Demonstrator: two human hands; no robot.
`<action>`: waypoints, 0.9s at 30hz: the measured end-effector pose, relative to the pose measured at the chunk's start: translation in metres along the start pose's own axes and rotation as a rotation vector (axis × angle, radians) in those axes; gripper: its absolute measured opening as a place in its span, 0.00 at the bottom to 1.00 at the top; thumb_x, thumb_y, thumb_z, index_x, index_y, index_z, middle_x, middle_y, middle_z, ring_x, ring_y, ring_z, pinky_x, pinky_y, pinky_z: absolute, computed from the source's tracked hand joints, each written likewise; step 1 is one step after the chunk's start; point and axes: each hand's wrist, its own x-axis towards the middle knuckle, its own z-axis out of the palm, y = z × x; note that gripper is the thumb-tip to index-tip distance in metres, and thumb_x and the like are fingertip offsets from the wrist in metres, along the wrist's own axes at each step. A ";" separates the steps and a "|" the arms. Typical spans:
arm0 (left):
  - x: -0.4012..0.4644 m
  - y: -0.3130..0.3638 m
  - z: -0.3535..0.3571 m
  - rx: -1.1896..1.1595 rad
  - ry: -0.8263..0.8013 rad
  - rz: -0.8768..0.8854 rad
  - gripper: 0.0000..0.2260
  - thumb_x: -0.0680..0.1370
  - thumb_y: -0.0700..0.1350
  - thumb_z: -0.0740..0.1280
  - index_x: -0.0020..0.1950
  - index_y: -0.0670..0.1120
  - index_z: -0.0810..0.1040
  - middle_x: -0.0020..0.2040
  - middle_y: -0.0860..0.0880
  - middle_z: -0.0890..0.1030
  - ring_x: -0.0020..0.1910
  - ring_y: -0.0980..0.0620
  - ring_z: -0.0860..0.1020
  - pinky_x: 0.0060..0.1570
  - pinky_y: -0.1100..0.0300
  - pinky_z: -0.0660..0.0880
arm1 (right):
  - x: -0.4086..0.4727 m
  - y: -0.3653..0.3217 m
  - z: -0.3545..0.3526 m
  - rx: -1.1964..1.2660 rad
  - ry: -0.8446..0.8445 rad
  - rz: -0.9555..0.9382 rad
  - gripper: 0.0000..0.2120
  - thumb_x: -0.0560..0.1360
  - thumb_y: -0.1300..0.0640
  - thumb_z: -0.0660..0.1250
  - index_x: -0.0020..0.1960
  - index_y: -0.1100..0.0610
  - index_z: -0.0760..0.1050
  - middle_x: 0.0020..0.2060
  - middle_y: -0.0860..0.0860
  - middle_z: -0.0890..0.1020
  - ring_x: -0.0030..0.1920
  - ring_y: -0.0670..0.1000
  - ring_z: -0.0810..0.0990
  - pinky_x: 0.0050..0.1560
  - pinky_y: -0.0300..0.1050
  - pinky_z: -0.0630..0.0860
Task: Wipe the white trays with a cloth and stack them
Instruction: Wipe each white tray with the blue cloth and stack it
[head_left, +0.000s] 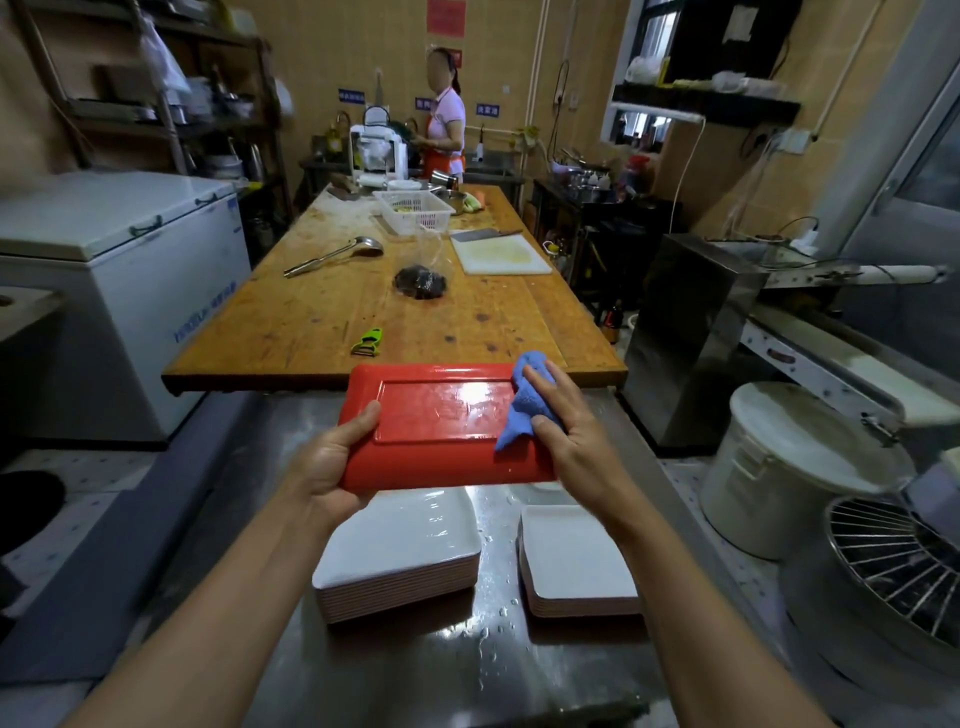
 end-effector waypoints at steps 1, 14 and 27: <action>0.001 -0.001 0.002 -0.028 0.026 0.011 0.08 0.73 0.44 0.68 0.50 0.44 0.78 0.36 0.46 0.85 0.32 0.51 0.83 0.30 0.54 0.81 | -0.004 0.000 0.004 -0.026 0.009 -0.018 0.25 0.79 0.63 0.57 0.71 0.42 0.61 0.75 0.43 0.56 0.72 0.40 0.55 0.72 0.40 0.54; -0.004 -0.027 0.030 -0.230 0.002 0.038 0.20 0.79 0.54 0.59 0.61 0.40 0.75 0.45 0.42 0.83 0.35 0.49 0.83 0.37 0.56 0.80 | -0.029 -0.010 0.072 -0.532 0.126 -0.356 0.27 0.74 0.61 0.59 0.72 0.53 0.64 0.73 0.51 0.63 0.75 0.54 0.53 0.75 0.50 0.46; -0.003 -0.031 0.015 -0.023 0.005 0.234 0.17 0.79 0.53 0.59 0.54 0.42 0.79 0.46 0.43 0.85 0.43 0.50 0.84 0.39 0.60 0.81 | 0.003 -0.041 0.087 -0.537 -0.036 -0.272 0.25 0.77 0.47 0.50 0.74 0.42 0.56 0.76 0.45 0.54 0.76 0.48 0.47 0.73 0.47 0.40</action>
